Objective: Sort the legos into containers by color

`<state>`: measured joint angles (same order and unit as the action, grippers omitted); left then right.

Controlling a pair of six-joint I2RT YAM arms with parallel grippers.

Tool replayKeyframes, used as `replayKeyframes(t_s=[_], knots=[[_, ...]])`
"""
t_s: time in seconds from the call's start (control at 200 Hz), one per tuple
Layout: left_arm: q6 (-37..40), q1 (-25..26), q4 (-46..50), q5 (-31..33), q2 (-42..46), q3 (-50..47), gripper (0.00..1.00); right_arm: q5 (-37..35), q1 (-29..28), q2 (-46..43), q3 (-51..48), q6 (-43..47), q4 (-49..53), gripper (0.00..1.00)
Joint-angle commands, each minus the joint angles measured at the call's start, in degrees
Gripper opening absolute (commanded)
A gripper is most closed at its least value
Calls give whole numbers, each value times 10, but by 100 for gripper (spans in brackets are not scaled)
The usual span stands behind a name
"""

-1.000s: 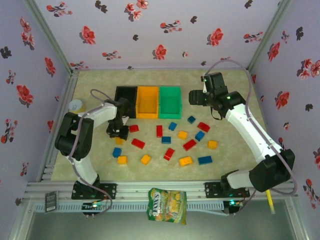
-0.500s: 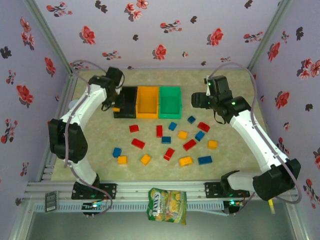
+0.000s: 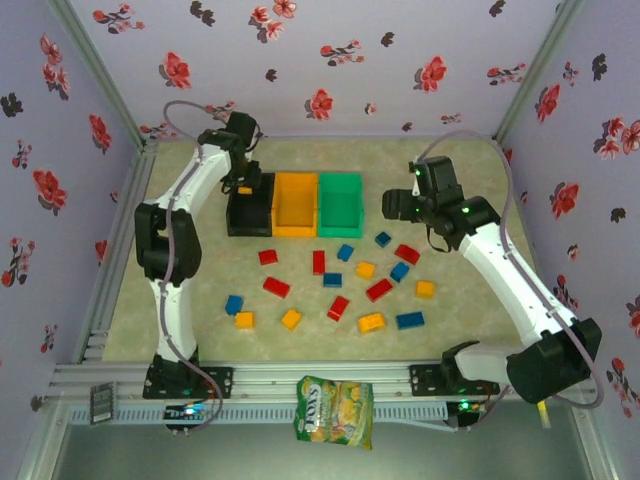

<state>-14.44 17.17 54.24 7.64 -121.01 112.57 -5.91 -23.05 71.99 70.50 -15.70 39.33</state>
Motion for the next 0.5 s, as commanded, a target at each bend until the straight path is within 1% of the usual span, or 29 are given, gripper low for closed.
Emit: replayKeyframes(t_s=[0.0, 0.05, 0.12, 0.155, 0.3, 0.375, 0.495], knots=[[-8, -9, -3, -18, -1, 23, 49, -1, -5, -9, -6, -9, 6, 86], [-5, -9, -7, -28, 9, 17, 57, -2, -6, -5, -6, -8, 9, 86], [-5, -6, -13, -31, 43, -6, 64, -2, -7, 1, -7, -7, 11, 86], [-3, -3, -38, -31, 68, -26, 66, -2, -7, 5, -7, -7, 13, 86], [-6, 2, -76, -36, 189, -117, 70, -3, -12, 17, -19, -18, 36, 85], [-10, 4, -100, -47, 255, -174, 74, -2, -15, 15, -44, -33, 45, 84], [-15, 10, -155, -76, 354, -273, 74, 5, -19, 9, -95, -67, 42, 83]])
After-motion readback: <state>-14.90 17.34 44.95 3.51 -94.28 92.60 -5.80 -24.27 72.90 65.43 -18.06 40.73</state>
